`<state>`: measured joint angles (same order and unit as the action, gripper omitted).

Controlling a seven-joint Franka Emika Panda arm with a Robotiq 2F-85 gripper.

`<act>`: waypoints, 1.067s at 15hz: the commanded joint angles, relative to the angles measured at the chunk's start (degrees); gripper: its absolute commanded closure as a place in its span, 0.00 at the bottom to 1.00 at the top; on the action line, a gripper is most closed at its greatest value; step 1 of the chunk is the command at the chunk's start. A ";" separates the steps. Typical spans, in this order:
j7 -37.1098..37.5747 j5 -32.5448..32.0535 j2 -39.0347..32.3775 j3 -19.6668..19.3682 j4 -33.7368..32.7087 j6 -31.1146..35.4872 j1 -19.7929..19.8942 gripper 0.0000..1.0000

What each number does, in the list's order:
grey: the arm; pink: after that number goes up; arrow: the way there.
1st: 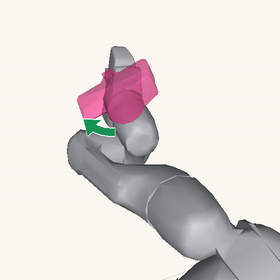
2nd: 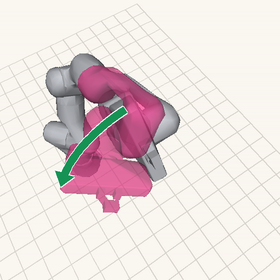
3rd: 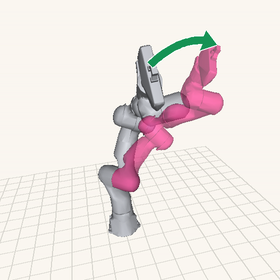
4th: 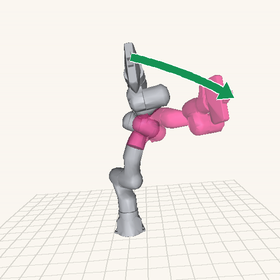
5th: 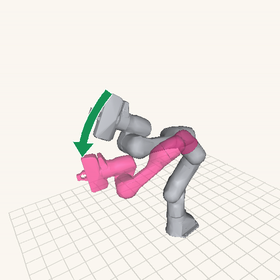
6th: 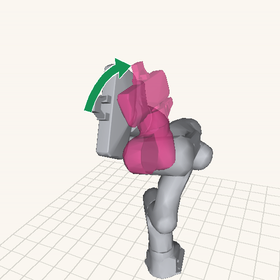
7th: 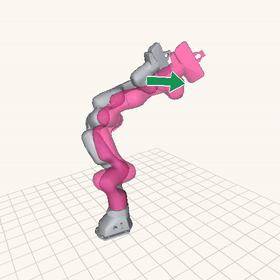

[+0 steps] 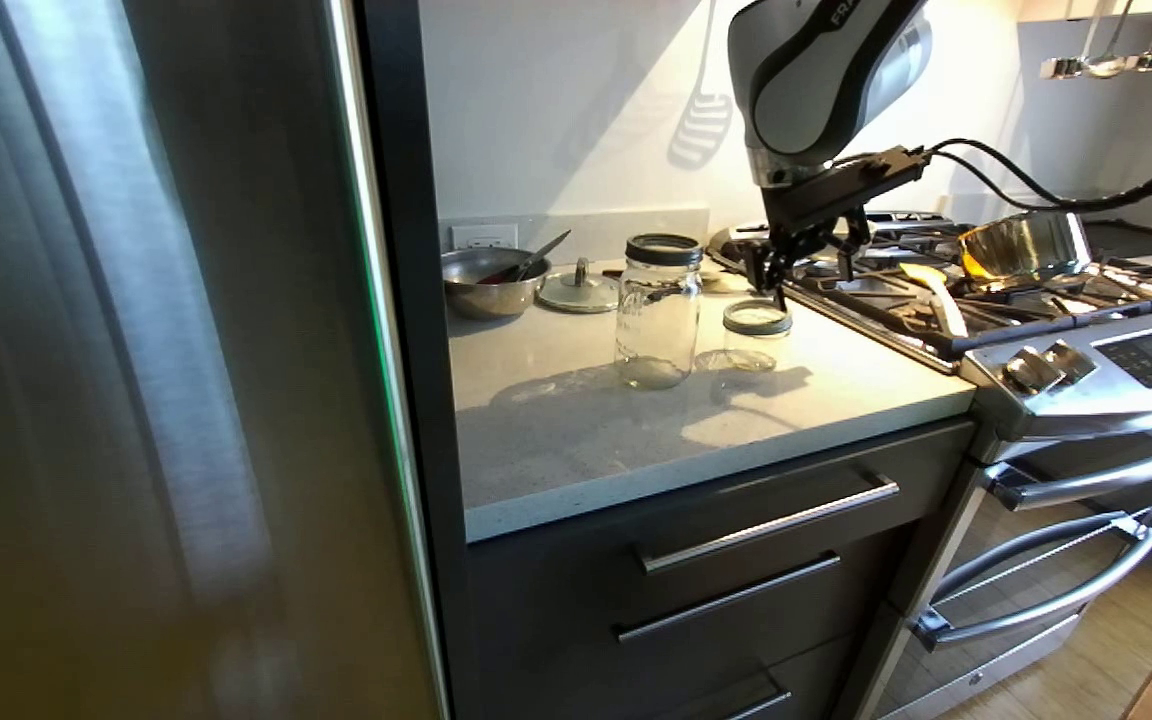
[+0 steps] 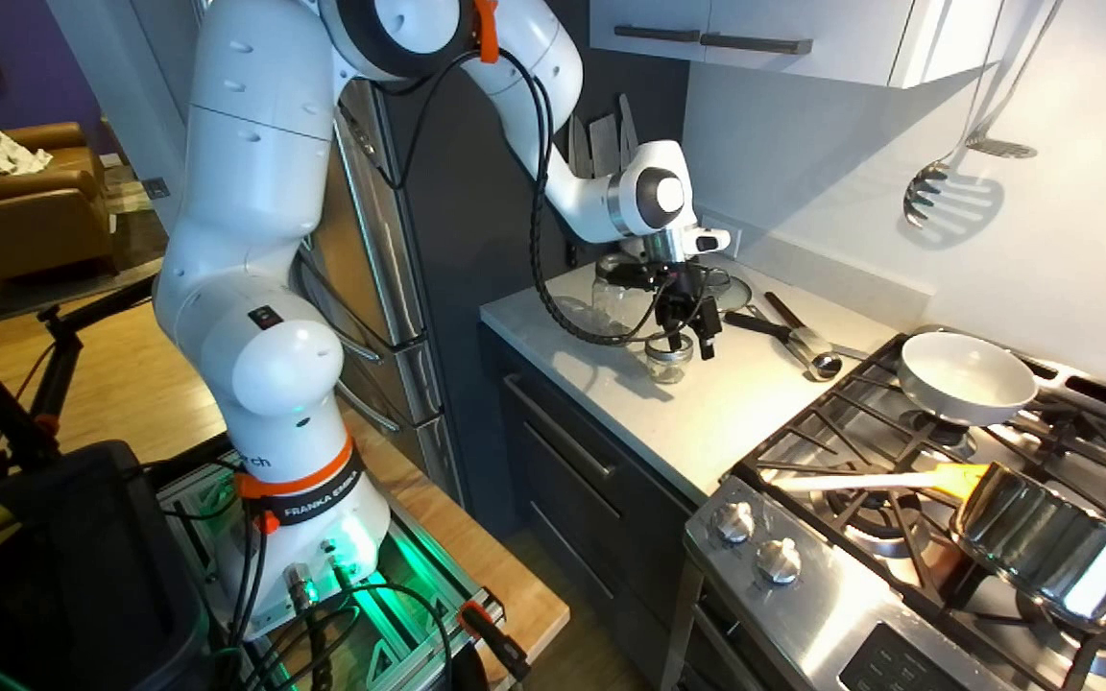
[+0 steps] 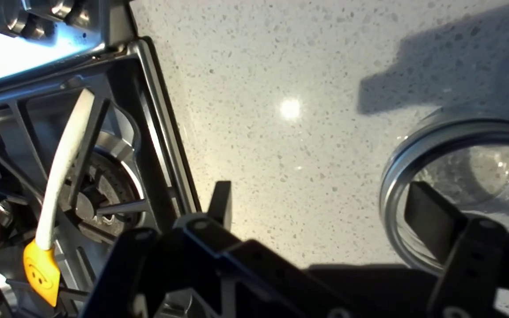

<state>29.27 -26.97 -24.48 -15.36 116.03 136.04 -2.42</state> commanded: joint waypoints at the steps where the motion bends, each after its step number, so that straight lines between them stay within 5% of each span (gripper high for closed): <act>1: 0.15 0.56 0.99 0.04 1.15 -0.76 0.41 0.00; 16: -0.27 0.81 1.22 0.26 1.56 -1.67 0.76 0.00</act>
<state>29.27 -26.97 -24.47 -15.48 116.10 135.05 -2.02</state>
